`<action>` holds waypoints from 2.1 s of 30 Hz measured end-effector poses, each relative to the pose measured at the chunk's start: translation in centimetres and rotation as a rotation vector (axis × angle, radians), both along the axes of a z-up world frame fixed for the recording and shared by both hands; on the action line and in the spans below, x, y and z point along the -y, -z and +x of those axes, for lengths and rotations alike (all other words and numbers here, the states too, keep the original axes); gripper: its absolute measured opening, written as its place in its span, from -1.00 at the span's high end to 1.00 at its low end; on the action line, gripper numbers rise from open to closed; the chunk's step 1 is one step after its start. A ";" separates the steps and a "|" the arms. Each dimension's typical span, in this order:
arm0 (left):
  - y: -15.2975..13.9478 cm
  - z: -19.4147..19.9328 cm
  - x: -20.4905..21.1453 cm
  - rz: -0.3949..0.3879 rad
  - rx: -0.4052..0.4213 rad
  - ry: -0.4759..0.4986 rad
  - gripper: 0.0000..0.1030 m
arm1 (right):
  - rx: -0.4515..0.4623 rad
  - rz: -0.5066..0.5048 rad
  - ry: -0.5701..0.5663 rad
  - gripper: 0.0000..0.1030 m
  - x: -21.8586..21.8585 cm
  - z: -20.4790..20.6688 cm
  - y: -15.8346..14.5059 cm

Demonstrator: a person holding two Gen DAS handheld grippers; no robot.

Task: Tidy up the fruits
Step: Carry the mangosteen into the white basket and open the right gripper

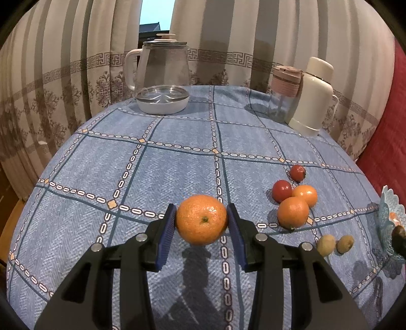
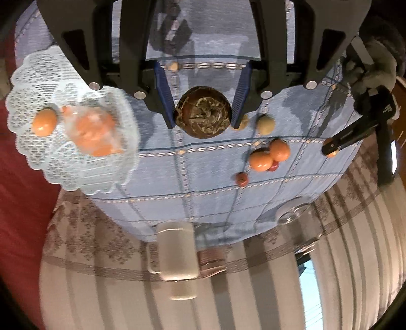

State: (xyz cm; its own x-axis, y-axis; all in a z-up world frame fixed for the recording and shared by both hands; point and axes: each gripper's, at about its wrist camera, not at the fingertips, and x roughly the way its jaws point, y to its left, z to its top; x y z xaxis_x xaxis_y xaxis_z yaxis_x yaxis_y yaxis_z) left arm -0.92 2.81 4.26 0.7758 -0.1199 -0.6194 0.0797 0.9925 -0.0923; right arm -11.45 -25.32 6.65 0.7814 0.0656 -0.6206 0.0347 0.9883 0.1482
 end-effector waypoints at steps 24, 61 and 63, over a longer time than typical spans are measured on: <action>-1.4 -1.4 4.8 0.048 0.020 0.081 0.20 | -0.013 0.044 0.251 0.10 10.8 -2.9 1.4; -4.2 -3.0 11.7 0.055 0.082 0.251 0.20 | 0.115 0.120 0.295 0.08 13.8 -4.6 -1.9; -4.3 -3.2 12.9 0.063 0.090 0.274 0.20 | 0.138 0.120 0.307 0.08 14.3 -4.8 -2.5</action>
